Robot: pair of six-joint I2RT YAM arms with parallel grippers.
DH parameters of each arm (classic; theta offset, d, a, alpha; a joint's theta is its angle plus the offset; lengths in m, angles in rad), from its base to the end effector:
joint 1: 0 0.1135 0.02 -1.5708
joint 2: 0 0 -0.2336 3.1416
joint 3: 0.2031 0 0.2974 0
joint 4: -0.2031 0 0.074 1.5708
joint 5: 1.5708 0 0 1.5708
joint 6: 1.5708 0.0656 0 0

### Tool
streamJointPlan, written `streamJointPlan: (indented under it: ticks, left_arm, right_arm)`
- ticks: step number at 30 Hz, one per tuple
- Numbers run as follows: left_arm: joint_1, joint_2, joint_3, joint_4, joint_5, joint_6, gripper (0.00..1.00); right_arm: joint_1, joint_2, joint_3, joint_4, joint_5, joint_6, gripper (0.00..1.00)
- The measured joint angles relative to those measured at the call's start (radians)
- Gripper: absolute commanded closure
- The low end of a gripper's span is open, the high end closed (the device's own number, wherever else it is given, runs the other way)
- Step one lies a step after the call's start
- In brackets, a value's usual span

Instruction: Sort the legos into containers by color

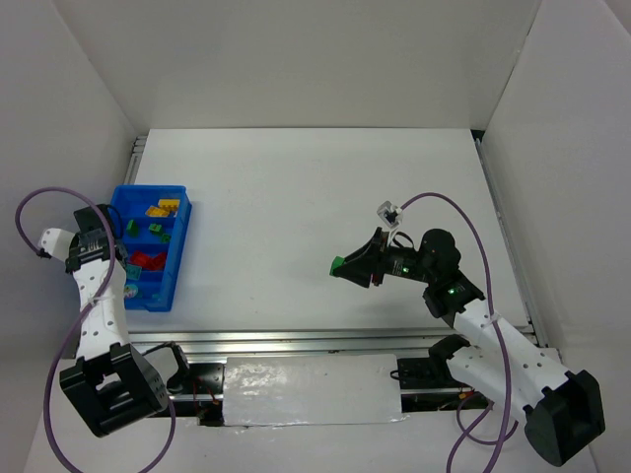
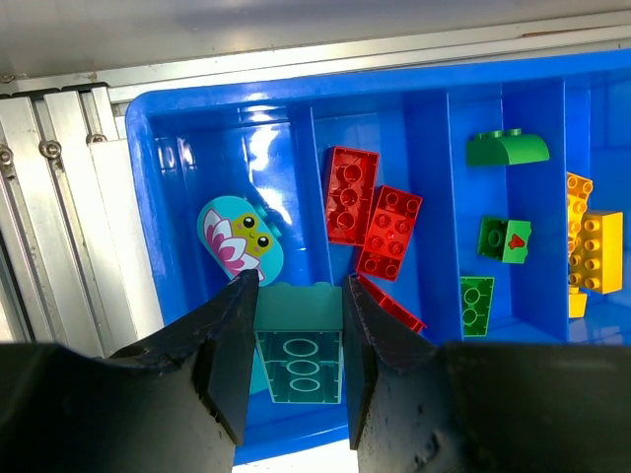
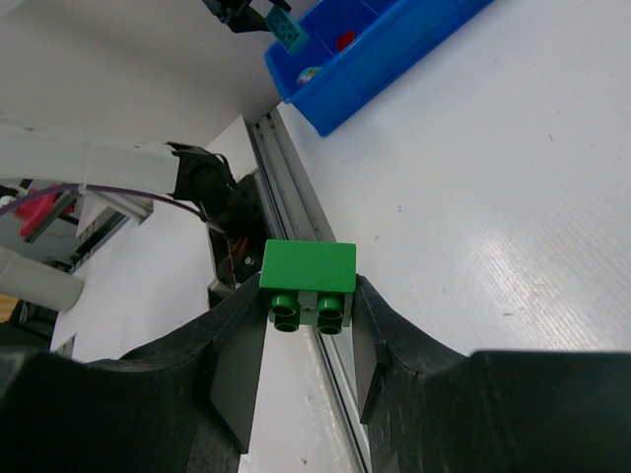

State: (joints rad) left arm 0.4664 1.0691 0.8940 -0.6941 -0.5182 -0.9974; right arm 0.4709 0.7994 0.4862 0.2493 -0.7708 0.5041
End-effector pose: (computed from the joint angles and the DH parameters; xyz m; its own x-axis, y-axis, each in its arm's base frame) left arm 0.2440 0.1592 0.2266 0.1979 -0.7174 -0.6680 -0.9399 0.0544 -0.3370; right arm 0.2231 0.1648 0.2406 -0.5063 0.1311 -0.8523 -0.8000 0.2975 0.5210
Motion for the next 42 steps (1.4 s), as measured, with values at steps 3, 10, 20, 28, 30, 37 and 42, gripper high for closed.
streamJointPlan:
  ticks: [3,10,20,28,30,37,42]
  left_arm:
    - [0.000,0.000,0.000,0.002,0.000,0.000,1.00]
    - [0.000,0.000,0.000,0.005,0.001,0.000,1.00]
    - [0.000,0.000,0.000,0.007,0.008,0.000,1.00]
    - [0.002,0.000,0.000,0.006,0.008,-0.002,1.00]
    - [0.002,0.000,0.000,0.006,0.008,-0.002,1.00]
    - [0.002,0.000,-0.027,0.009,0.011,-0.006,1.00]
    - [0.006,0.025,-0.040,0.017,0.028,-0.016,1.00]
  right_arm:
    - [0.000,-0.002,0.000,0.001,-0.001,0.004,1.00]
    - [0.000,-0.002,0.000,0.005,-0.006,0.009,1.00]
    - [0.000,-0.002,0.000,0.010,-0.012,0.014,1.00]
    - [0.000,-0.002,0.000,0.013,-0.016,0.016,1.00]
    - [0.000,-0.002,0.000,0.013,-0.016,0.018,1.00]
    - [0.000,-0.002,-0.002,0.021,-0.022,0.023,1.00]
    - [0.000,-0.002,-0.005,0.037,-0.038,0.031,1.00]
